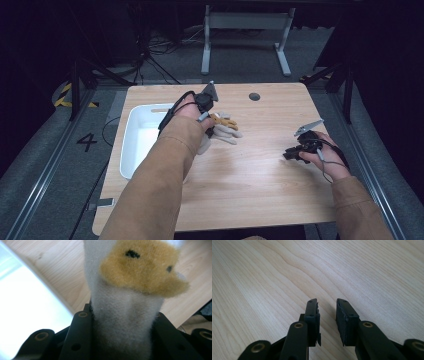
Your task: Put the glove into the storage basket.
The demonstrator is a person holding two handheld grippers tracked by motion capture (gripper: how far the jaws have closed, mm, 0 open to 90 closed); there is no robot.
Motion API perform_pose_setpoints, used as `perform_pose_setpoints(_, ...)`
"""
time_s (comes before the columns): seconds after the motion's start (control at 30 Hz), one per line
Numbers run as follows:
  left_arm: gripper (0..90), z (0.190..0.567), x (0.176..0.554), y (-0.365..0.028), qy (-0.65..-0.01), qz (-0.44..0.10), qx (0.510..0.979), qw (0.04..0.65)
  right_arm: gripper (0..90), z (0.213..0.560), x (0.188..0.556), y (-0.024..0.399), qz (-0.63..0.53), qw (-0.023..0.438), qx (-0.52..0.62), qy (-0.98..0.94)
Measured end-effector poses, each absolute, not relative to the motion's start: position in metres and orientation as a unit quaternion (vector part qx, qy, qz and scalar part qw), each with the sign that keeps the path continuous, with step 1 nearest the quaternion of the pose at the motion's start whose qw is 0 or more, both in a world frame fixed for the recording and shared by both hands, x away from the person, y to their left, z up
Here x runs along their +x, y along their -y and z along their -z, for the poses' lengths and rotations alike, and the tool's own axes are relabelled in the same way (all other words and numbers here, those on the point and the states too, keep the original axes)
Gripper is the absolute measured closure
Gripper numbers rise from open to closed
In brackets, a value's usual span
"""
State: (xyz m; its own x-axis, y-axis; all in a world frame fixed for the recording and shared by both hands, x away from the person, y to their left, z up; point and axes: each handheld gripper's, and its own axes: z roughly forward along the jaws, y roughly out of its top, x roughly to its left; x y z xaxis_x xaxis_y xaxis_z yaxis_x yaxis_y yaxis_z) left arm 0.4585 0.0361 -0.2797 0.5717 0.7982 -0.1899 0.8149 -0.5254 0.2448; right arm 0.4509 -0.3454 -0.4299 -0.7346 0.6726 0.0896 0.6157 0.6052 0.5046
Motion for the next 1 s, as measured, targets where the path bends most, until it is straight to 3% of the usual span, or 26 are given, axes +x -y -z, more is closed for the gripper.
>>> perform_pose_setpoints(0.5,70.4,0.265,0.474,-0.075,-0.558,0.027,0.816,0.148,71.5,0.430,0.450,0.345,-0.266,0.050,0.358,-0.894)
perform_pose_setpoints(0.63,70.0,0.262,0.475,-0.085,-0.607,0.020,0.782,0.137,70.8,0.430,0.452,0.345,-0.265,0.046,0.358,-0.894)
perform_pose_setpoints(1.0,70.2,0.259,0.477,-0.108,-0.652,0.009,0.743,0.149,70.1,0.430,0.452,0.345,-0.267,0.041,0.358,-0.894)
